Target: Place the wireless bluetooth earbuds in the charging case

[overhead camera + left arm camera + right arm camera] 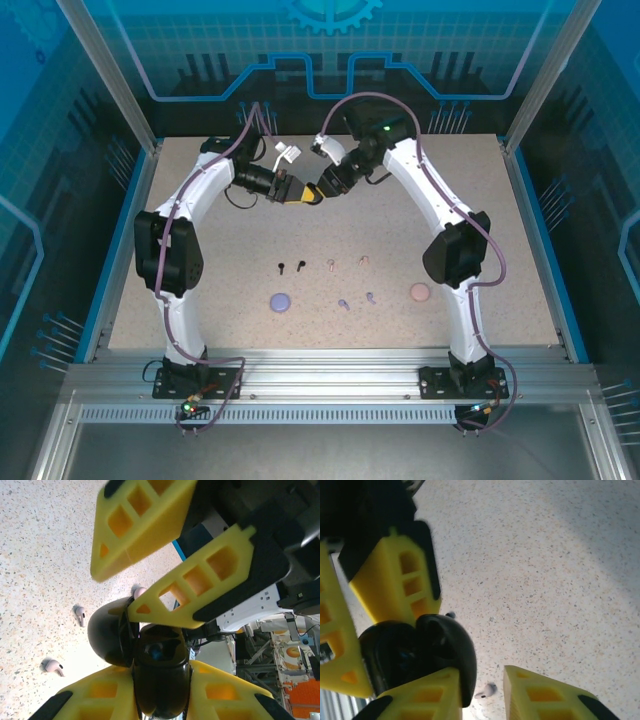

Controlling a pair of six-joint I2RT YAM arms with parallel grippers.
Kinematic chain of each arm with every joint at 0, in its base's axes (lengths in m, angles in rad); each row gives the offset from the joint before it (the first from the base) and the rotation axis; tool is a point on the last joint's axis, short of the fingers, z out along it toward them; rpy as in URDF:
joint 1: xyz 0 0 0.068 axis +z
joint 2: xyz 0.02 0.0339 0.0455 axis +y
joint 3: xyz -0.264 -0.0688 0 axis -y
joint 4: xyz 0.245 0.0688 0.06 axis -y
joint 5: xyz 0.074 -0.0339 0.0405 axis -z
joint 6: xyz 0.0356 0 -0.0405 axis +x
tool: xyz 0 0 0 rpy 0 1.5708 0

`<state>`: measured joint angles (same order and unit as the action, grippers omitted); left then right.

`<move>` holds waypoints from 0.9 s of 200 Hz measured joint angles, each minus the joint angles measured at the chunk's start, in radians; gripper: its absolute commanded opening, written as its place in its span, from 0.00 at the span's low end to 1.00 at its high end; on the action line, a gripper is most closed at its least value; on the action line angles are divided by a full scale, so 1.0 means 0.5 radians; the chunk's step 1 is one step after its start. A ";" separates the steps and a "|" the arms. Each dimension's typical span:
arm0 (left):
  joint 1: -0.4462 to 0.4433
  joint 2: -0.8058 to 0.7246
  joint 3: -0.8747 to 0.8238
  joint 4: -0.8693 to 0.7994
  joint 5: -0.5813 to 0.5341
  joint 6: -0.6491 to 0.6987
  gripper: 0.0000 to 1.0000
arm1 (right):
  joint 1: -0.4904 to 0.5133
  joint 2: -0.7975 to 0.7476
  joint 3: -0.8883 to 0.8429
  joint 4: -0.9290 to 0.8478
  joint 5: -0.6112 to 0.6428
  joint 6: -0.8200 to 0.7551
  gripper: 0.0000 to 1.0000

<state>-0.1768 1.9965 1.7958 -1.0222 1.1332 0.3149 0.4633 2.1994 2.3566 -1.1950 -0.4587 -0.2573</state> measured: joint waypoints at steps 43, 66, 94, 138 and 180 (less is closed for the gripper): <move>-0.012 -0.069 -0.294 0.251 -0.057 -0.168 0.00 | -0.082 -0.095 -0.108 0.165 -0.048 0.147 0.57; -0.015 -0.184 -0.455 0.420 -0.147 -0.292 0.00 | -0.101 -0.258 -0.263 0.253 -0.066 0.220 0.63; -0.015 -0.423 -0.661 0.642 -0.322 -0.434 0.00 | -0.107 -0.495 -0.455 0.345 -0.027 0.369 0.64; -0.015 -0.892 -1.057 1.087 -0.684 -0.724 0.00 | -0.102 -0.790 -0.867 0.523 0.111 0.729 0.65; -0.019 -1.280 -1.497 1.654 -1.158 -0.999 0.00 | -0.048 -0.876 -1.278 0.669 0.289 1.059 0.65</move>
<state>-0.1864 1.3563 1.0473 -0.1951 0.5541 -0.1844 0.4393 1.7615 1.7176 -0.8604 -0.3141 0.2722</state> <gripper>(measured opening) 0.221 0.651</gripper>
